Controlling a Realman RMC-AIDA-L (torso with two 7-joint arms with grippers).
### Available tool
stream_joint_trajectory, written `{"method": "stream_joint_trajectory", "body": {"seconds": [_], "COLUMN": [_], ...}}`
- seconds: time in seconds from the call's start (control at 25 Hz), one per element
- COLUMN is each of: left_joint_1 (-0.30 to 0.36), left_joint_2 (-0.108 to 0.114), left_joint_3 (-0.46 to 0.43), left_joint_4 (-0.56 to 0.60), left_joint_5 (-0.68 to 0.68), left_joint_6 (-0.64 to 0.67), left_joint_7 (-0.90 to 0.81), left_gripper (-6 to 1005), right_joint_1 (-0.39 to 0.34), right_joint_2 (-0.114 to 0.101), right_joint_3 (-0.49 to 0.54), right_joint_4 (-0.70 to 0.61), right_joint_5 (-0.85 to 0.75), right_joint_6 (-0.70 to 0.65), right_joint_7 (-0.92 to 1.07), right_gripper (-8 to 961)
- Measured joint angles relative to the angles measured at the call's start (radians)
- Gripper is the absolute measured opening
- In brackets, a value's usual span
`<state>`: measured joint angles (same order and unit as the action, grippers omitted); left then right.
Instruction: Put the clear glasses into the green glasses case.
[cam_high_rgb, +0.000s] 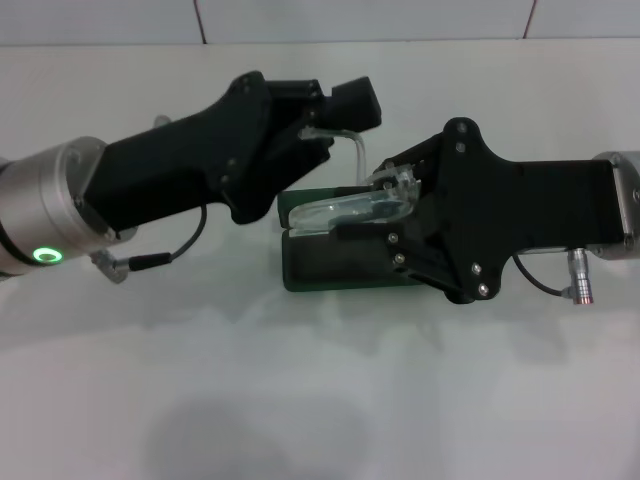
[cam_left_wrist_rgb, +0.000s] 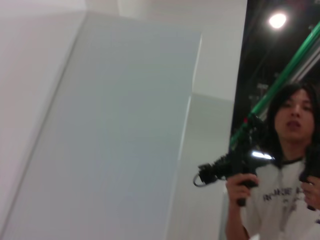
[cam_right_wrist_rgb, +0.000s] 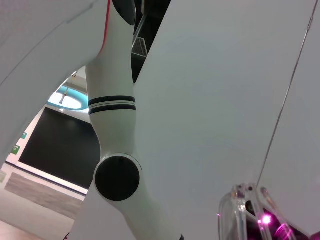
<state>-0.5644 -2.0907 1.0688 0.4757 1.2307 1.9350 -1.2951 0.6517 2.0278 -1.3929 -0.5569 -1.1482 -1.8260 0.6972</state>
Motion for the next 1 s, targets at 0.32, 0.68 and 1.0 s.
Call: {"method": "stream_joint_trajectory", "body": {"seconds": [0.32,0.68,1.0], "left_joint_1": [0.023,0.013,-0.005], "left_joint_2": [0.003,0.004,0.008], "left_joint_3": [-0.005,0.054,0.102], "left_joint_4": [-0.003,0.0,0.008], "left_joint_5": [-0.085,-0.073,-0.068], "left_joint_6": [-0.011,-0.001,0.004], "left_joint_7": [0.037,0.016,0.008], "left_gripper": [28,28,28], "right_joint_1": [-0.004,-0.006,-0.008], "right_joint_2": [0.0,0.0,0.0], "right_joint_3": [0.0,0.0,0.0], "right_joint_4": [0.0,0.0,0.0], "right_joint_5": [0.001,0.001,0.011], "right_joint_6": [0.0,0.0,0.001], "right_joint_7": [-0.008,-0.01,-0.01], "right_gripper": [119,119,119]}}
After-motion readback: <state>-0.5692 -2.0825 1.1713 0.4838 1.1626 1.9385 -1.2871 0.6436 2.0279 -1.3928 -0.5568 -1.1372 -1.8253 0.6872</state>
